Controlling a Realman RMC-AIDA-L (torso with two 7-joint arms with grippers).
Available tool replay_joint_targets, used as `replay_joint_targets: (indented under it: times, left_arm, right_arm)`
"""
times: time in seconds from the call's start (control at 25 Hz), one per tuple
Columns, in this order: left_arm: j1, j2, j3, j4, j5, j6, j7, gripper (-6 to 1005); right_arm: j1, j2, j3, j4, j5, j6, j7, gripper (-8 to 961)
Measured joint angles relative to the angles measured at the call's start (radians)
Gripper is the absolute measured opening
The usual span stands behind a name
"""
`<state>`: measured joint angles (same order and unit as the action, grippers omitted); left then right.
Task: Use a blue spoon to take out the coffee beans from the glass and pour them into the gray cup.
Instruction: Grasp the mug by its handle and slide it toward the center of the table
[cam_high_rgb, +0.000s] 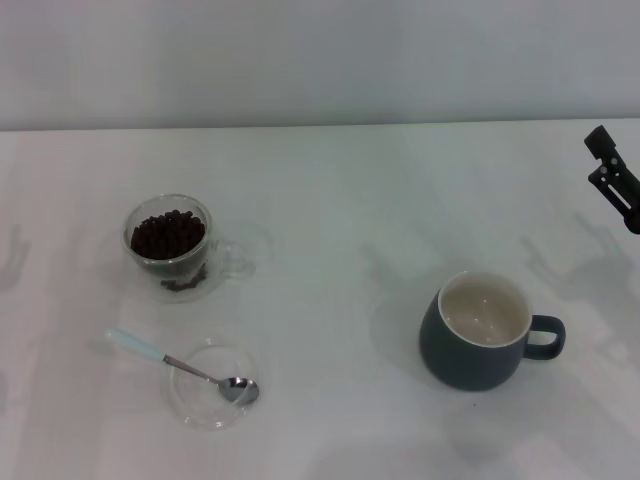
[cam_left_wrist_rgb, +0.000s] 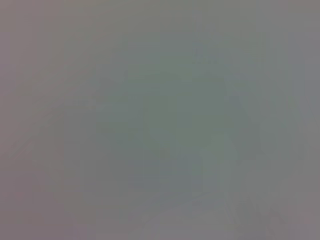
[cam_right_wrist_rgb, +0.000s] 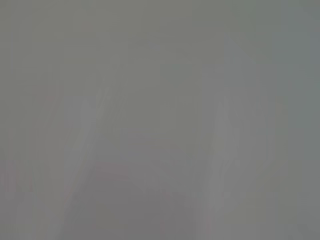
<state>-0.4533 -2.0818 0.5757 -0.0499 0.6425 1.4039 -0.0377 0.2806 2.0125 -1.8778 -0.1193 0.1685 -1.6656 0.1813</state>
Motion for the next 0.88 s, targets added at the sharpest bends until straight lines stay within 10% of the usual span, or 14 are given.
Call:
replay_joint_targets:
  times: [0.88]
  left_arm:
    - [0.051, -0.005, 0.005, -0.026, 0.008, 0.117, -0.009, 885]
  right_arm:
    - [-0.018, -0.005, -0.022, 0.012, -0.002, -0.075, 0.044, 857]
